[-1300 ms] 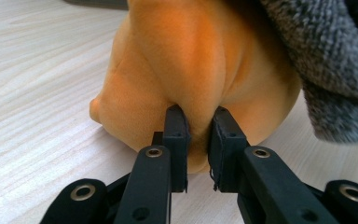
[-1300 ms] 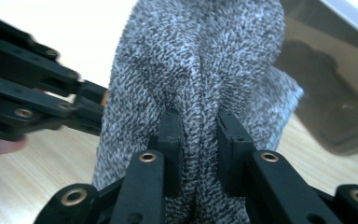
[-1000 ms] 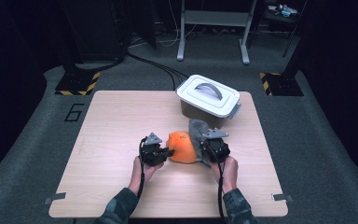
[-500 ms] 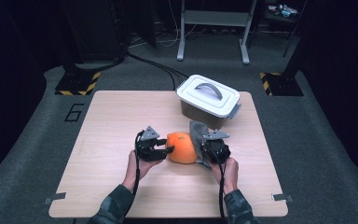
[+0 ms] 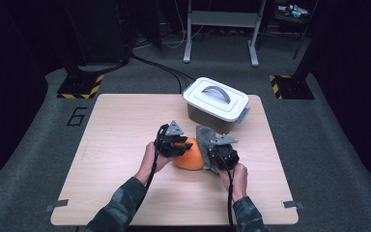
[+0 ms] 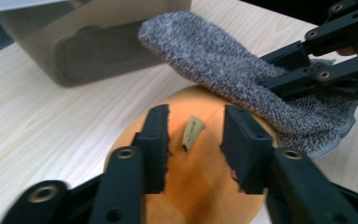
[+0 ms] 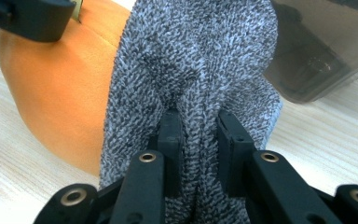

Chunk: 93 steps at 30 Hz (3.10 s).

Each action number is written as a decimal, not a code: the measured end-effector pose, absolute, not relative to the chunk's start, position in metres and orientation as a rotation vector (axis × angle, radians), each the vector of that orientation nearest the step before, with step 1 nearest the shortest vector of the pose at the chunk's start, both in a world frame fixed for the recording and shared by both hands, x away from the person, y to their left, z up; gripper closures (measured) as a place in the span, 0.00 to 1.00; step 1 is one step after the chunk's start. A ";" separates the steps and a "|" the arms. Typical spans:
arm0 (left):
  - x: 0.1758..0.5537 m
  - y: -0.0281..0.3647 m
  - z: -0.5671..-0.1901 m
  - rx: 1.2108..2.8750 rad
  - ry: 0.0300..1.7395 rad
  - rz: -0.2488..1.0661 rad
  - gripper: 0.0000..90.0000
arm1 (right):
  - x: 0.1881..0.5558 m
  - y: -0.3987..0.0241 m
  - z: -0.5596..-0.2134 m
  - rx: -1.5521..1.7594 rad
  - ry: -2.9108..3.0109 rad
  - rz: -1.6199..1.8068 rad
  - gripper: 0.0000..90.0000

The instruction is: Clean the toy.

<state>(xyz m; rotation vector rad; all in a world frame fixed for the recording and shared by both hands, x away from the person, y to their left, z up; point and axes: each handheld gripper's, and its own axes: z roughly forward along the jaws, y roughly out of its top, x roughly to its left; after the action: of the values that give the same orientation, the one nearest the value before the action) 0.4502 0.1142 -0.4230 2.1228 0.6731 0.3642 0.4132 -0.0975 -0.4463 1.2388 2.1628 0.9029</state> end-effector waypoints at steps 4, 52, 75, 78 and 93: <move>0.450 0.110 -0.425 2.154 0.641 0.368 0.92 | 0.413 -0.098 -0.446 1.239 2.158 0.906 0.81; 0.429 0.112 -0.420 2.072 0.650 0.283 1.00 | 0.394 -0.133 -0.435 1.283 2.049 0.952 0.81; 0.415 0.165 -0.426 1.953 0.843 0.347 0.41 | 0.416 -0.106 -0.445 1.292 2.119 0.893 0.81; 0.399 0.164 -0.441 1.979 0.831 0.326 0.38 | 0.422 -0.105 -0.445 1.294 2.118 0.886 0.81; 0.394 0.144 -0.480 2.048 0.846 0.349 0.82 | 0.431 -0.103 -0.445 1.306 2.119 0.886 0.81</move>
<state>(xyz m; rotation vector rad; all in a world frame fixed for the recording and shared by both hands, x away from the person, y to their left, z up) 0.3943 0.1442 -0.4802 2.0480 0.8461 0.3490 0.4313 -0.1029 -0.4450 1.3060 2.1189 0.8857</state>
